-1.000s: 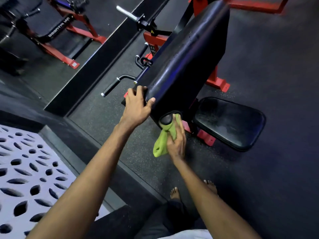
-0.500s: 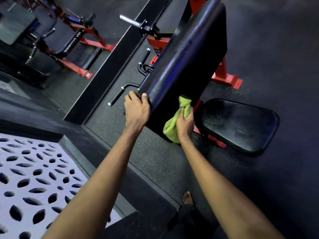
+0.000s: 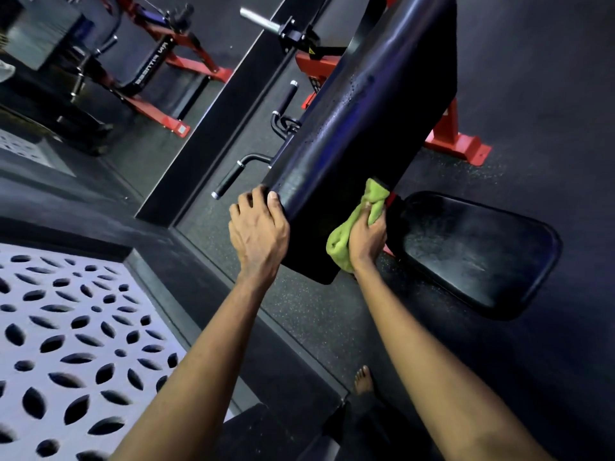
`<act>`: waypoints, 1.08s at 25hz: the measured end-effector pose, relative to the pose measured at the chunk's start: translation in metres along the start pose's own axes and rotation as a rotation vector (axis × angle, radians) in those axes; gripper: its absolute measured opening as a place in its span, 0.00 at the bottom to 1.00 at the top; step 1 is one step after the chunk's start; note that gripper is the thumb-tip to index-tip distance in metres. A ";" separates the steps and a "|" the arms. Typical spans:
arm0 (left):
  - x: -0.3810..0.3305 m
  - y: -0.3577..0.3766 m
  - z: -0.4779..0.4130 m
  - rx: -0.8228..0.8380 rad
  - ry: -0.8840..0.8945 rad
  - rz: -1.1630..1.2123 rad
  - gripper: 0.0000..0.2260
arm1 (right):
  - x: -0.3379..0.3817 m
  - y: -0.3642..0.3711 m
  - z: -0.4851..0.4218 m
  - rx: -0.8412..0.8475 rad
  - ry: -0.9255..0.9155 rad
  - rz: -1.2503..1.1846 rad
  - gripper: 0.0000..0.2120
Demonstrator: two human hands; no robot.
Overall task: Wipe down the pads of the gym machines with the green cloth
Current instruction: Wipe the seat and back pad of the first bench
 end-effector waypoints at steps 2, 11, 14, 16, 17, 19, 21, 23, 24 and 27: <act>0.001 0.001 -0.001 -0.006 -0.010 0.005 0.18 | 0.031 0.001 0.019 0.018 -0.200 0.010 0.22; 0.004 0.000 -0.001 -0.030 -0.044 0.037 0.17 | 0.062 0.006 -0.066 -0.063 -0.106 0.044 0.36; 0.006 0.002 -0.001 -0.040 -0.047 0.051 0.17 | 0.072 0.007 -0.025 -0.041 -0.217 0.101 0.34; 0.008 0.002 -0.001 -0.040 -0.052 0.066 0.17 | 0.084 0.007 0.030 0.056 -0.488 0.094 0.29; 0.009 0.002 -0.001 -0.040 -0.058 0.074 0.16 | 0.089 0.009 0.047 0.130 -0.630 0.102 0.27; 0.010 0.002 0.001 -0.041 -0.072 0.079 0.16 | 0.112 0.014 0.038 0.179 -0.842 0.133 0.27; 0.010 0.002 0.000 -0.039 -0.073 0.073 0.16 | 0.126 0.020 -0.006 0.100 -0.752 0.137 0.28; 0.009 0.002 -0.001 -0.041 -0.071 0.070 0.16 | 0.140 0.018 -0.054 -0.016 -0.554 0.091 0.30; 0.009 0.002 0.000 -0.041 -0.072 0.068 0.16 | 0.145 0.018 -0.061 -0.051 -0.505 0.103 0.30; 0.009 0.002 -0.001 -0.036 -0.082 0.069 0.15 | 0.150 0.017 -0.016 0.018 -0.676 0.221 0.27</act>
Point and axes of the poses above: each hand's wrist, its own z-axis away from the middle knuckle, its own y-axis out of the palm, x = y × z, the point moved 8 cm from there along -z, towards the middle knuckle, and after that the axes turned 7 degrees about -x, right-handed, at the moved point
